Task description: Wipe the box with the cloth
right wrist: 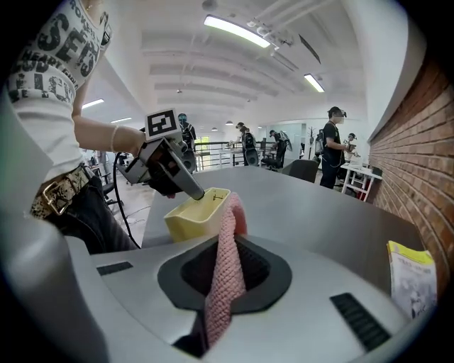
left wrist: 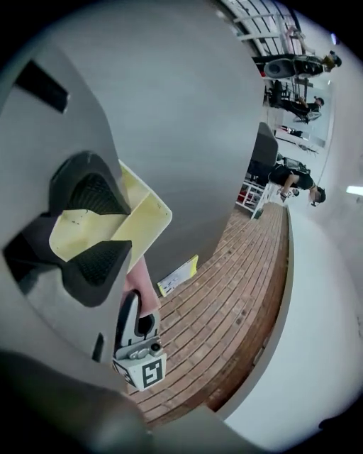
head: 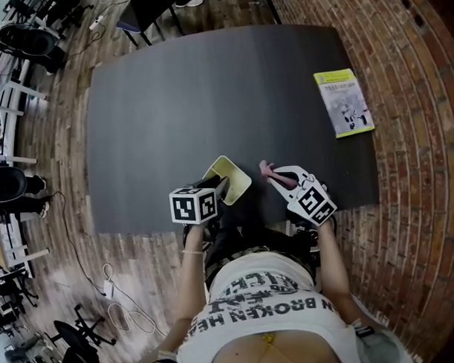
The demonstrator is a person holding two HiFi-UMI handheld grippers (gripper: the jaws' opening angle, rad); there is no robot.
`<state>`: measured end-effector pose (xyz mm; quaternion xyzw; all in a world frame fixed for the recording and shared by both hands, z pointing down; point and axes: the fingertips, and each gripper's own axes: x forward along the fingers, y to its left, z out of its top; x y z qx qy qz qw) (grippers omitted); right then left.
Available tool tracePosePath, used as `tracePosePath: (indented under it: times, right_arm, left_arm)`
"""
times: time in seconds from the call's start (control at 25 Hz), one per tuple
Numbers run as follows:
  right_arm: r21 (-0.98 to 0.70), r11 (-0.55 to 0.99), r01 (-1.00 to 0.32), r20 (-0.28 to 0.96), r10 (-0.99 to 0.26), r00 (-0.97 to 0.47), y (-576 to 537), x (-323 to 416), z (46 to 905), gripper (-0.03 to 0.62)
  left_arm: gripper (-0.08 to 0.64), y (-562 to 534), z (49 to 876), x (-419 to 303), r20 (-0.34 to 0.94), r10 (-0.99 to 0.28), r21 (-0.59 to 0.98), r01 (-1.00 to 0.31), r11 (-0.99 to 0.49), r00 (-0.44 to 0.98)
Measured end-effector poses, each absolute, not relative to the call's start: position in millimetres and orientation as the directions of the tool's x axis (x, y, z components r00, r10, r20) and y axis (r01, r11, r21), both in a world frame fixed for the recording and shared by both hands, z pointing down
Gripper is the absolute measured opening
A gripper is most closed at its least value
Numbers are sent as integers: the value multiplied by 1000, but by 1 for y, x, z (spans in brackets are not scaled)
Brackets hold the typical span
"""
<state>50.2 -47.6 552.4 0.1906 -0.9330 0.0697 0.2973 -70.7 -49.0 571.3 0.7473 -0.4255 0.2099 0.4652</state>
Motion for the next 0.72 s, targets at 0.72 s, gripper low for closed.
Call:
tracePosePath:
  times: [0.72]
  right_arm:
    - [3, 981, -192, 557, -161, -815, -43, -9, 558, 17]
  left_arm:
    - [95, -68, 581, -69, 857, -229, 436, -886, -158, 462]
